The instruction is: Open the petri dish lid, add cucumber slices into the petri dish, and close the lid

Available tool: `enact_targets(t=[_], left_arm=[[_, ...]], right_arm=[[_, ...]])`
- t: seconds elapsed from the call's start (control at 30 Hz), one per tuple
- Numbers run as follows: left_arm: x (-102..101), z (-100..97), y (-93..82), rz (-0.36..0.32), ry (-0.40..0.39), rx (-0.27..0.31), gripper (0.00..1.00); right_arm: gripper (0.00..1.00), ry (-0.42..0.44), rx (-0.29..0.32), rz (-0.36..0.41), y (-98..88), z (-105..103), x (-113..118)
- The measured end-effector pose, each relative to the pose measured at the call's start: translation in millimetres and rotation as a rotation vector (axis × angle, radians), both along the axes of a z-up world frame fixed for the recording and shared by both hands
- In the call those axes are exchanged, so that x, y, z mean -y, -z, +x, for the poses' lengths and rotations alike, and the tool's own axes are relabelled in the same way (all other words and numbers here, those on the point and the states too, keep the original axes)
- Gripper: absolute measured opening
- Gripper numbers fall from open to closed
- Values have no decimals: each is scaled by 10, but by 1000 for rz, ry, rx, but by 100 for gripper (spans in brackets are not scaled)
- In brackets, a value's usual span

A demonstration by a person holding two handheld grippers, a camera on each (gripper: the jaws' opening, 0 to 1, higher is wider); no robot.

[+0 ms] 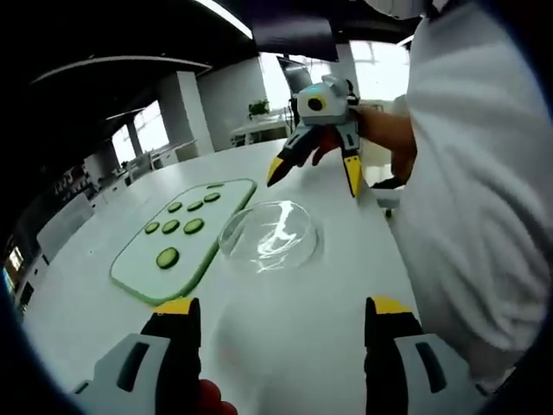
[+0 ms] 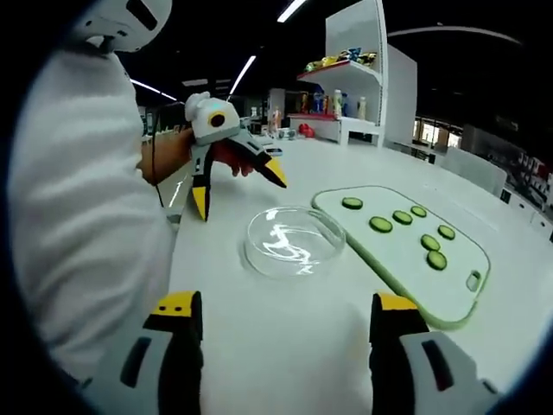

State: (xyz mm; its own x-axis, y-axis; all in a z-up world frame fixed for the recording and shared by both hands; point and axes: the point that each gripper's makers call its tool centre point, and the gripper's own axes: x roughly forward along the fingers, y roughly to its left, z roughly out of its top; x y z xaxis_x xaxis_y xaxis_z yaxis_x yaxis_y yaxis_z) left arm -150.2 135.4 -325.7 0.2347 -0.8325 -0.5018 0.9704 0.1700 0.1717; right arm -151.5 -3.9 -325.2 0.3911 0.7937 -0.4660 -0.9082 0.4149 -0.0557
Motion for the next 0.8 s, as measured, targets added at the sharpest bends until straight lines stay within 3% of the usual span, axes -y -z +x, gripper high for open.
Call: enact_targets(t=[0.17,0.5,0.8], left_arm=[[-14,39,8,-19,-18,-11,76],[-4,77,-72,-46,-26,22,76],[17,58,-24,-33,-15,24,77]], right_arm=[[79,23,-33,2,26,36,21],[83,16,-23,-3,41,42,3],[88,-7,-19,-5,71,21,-33]])
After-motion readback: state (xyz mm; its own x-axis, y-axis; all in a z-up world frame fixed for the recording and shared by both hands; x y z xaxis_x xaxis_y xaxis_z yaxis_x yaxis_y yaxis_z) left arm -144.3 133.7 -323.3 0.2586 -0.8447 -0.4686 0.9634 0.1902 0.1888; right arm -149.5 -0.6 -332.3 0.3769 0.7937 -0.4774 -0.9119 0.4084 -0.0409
